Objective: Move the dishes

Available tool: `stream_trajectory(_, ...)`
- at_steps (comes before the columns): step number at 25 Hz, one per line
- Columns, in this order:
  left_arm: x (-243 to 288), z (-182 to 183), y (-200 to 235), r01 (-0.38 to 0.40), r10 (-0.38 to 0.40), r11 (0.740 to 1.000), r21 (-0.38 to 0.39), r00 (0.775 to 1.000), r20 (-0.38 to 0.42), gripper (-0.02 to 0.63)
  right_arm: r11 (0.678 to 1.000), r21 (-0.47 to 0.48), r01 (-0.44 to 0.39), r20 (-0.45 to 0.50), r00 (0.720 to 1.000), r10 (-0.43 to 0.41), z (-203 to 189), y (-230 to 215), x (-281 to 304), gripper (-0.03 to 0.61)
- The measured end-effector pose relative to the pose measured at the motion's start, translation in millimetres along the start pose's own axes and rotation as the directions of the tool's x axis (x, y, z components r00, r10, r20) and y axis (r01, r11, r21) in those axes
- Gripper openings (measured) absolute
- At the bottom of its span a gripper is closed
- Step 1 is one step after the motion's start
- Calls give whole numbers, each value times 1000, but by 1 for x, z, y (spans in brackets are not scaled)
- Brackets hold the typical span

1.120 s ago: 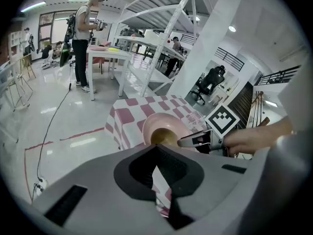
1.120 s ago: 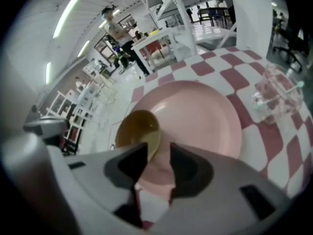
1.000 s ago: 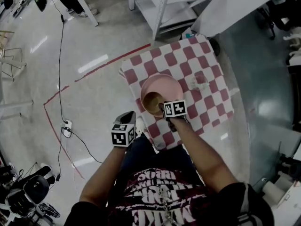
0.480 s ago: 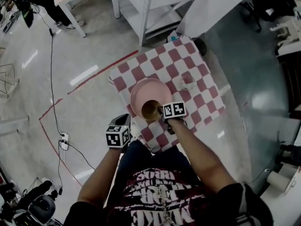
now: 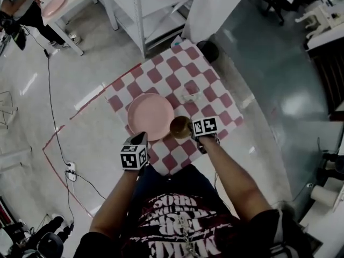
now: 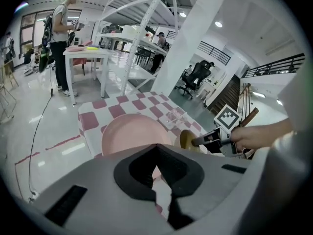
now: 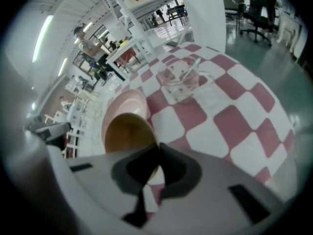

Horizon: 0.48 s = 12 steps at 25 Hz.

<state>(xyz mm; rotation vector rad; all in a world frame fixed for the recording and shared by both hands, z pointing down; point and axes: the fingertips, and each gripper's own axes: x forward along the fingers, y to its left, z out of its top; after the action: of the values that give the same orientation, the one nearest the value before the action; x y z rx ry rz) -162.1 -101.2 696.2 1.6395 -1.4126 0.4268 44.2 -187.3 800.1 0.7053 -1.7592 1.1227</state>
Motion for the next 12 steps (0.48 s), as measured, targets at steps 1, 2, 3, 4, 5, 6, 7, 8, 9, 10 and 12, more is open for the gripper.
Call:
stream_trajectory(1, 1, -4, -4, -8, 8, 1000, -4, 1000, -8, 29, 1000, -2, 8, 3, 1000, -8, 1, -11, -3, 41)
stream_trajectory(2, 1, -7, -6, -16, 16, 1000, -9, 1000, -12, 29, 1000, -6, 15, 5, 1000, -15, 2, -21, -5, 41)
stream_trajectory(3, 1, -8, -9, -25, 25, 1000, -13, 1000, -13, 29, 1000, -11, 22, 5, 1000, -22, 3, -30, -7, 41)
stream_trajectory(4, 0, -9, -11, -34, 34, 999, -16, 999, -13, 29, 999, -17, 28, 2, 1000, -28, 3, -38, -8, 41)
stream_trajectory(5, 0, -9, -14, -44, 43, 999, -19, 999, -11, 28, 999, -22, 33, -2, 999, -33, 3, -45, -9, 41)
stream_trajectory(6, -1, -10, -16, -53, 52, 998, -23, 999, -10, 28, 999, -27, 37, -7, 999, -37, 2, -52, -9, 41)
stream_trajectory(7, -2, -11, -18, -62, 62, 998, -28, 998, -8, 29, 999, -32, 38, -13, 999, -38, 1, -58, -8, 41)
stream_trajectory(8, -3, -12, -20, -72, 72, 997, -34, 997, -5, 29, 999, -36, 37, -18, 999, -38, -1, -63, -8, 41)
stream_trajectory(9, -4, -13, -23, -80, 80, 996, -42, 997, -3, 29, 999, -38, 35, -21, 999, -36, -2, -68, -8, 41)
stream_trajectory(10, -4, -15, -26, -87, 87, 995, -49, 996, 0, 29, 999, -38, 32, -23, 999, -33, -3, -73, -8, 41)
stream_trajectory(12, -5, -18, -32, -98, 98, 993, -59, 995, 4, 28, 999, -33, 30, -26, 999, -31, -3, -83, -7, 41)
